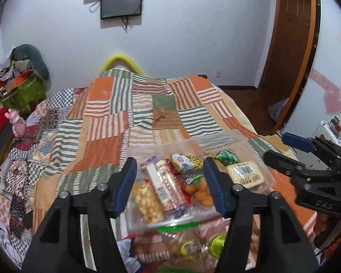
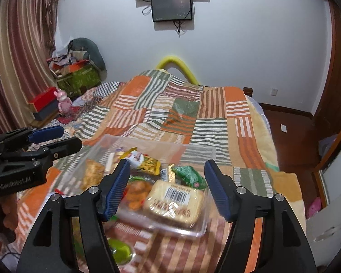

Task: Organize snacks
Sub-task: 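Grasp the white-blue biscuit bag with the left tool while the right tool grasps the green jelly cup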

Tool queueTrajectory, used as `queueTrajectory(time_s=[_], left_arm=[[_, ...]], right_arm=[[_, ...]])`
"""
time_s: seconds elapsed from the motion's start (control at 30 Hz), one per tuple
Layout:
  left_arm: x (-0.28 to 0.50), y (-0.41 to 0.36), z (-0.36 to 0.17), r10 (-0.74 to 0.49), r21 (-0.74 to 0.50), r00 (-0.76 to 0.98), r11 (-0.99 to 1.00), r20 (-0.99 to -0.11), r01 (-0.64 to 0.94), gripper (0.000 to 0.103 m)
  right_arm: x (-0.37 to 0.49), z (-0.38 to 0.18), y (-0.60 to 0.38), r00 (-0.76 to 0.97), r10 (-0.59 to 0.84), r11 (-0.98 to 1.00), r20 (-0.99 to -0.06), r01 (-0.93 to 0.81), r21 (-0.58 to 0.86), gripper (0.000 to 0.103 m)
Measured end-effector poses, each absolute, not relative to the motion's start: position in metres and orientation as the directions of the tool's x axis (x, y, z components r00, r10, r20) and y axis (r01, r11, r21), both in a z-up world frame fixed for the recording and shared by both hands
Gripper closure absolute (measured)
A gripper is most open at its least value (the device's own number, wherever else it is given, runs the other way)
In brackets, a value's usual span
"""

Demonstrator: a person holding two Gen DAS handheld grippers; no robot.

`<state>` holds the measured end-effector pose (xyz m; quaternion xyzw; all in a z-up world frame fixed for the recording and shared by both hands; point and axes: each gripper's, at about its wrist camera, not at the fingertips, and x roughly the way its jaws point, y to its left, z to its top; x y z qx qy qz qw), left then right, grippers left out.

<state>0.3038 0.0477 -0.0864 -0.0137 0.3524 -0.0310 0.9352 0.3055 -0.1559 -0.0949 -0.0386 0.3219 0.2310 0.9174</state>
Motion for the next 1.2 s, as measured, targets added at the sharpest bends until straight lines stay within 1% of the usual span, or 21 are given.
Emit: queueTrajectory(time_s=[0.1,0.2,0.3,0.43,0.63,0.83,1.2], left_arm=[[0.286,0.055,-0.087,-0.047,-0.038,0.745,0.999,-0.665,0.029,0.034],[0.270,0.063,-0.092,-0.049,-0.051,0.729,0.999,-0.683,0.019,0.032],[0.253,0.073,-0.101,-0.052,-0.069,0.710,0.998,-0.702,0.005,0.031],[0.234,0.087,-0.119,-0.031,-0.053,0.676,0.999,-0.736,-0.013,0.030],[0.211,0.113,-0.158,-0.004,-0.050,0.608,0.997,-0.794,-0.059,0.029],[0.201,0.136,-0.195,-0.008,-0.081,0.545,0.991,-0.839,-0.110,0.029],[0.223,0.142,-0.223,-0.051,-0.138,0.529,0.982,-0.847,-0.126,0.029]], right_arm=[[0.292,-0.093,-0.156,0.688,0.406,0.888,-0.601,-0.453,0.081,0.036],[0.279,-0.095,-0.156,0.683,0.411,0.884,-0.604,-0.461,0.080,0.036],[0.268,-0.100,-0.153,0.677,0.408,0.881,-0.612,-0.467,0.072,0.036],[0.256,-0.112,-0.148,0.652,0.412,0.874,-0.636,-0.480,0.074,0.036],[0.244,-0.133,-0.143,0.612,0.411,0.869,-0.676,-0.488,0.087,0.036],[0.235,-0.158,-0.138,0.559,0.405,0.867,-0.723,-0.486,0.110,0.036],[0.241,-0.197,-0.114,0.469,0.383,0.858,-0.796,-0.500,0.118,0.036]])
